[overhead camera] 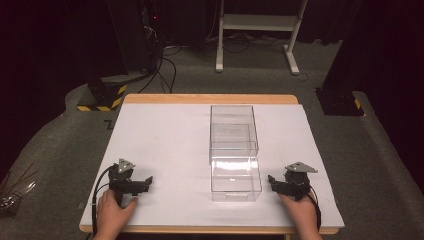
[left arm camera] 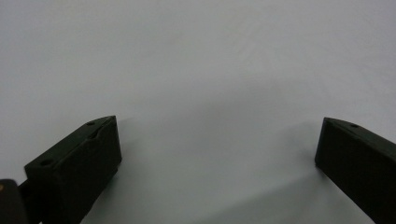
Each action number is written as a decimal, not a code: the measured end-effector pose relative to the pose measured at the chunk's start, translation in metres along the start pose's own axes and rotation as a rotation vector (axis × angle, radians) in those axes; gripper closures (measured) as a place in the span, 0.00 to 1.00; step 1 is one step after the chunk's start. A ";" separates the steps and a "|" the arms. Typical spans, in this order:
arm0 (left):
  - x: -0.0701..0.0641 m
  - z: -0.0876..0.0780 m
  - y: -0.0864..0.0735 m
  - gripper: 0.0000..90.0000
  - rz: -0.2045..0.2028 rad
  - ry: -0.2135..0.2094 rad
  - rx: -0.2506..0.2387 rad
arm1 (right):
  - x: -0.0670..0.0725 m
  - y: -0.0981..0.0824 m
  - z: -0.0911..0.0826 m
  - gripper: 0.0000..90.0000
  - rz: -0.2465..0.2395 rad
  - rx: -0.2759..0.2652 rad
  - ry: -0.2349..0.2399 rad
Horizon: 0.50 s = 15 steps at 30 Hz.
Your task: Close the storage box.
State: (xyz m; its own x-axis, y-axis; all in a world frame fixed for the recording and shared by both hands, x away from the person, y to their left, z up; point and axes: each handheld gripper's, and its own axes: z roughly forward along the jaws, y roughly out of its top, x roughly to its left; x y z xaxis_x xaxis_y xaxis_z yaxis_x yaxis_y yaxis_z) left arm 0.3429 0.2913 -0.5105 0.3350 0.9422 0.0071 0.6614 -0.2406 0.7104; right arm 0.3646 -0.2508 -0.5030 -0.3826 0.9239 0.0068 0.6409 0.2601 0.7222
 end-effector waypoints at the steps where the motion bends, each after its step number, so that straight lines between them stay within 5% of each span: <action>1: 0.000 0.000 0.000 0.01 -0.001 0.000 0.001 | 0.000 0.000 0.000 0.22 0.001 -0.001 0.001; 15: 0.000 0.000 0.000 0.01 -0.001 0.000 0.000 | -0.002 0.000 -0.001 0.22 0.014 -0.012 0.021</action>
State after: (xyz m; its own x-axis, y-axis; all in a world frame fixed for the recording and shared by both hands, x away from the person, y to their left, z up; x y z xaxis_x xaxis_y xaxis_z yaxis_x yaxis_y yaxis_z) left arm 0.3429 0.2914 -0.5105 0.3346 0.9424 0.0061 0.6616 -0.2395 0.7106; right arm 0.3647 -0.2535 -0.5024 -0.3875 0.9213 0.0311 0.6383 0.2438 0.7302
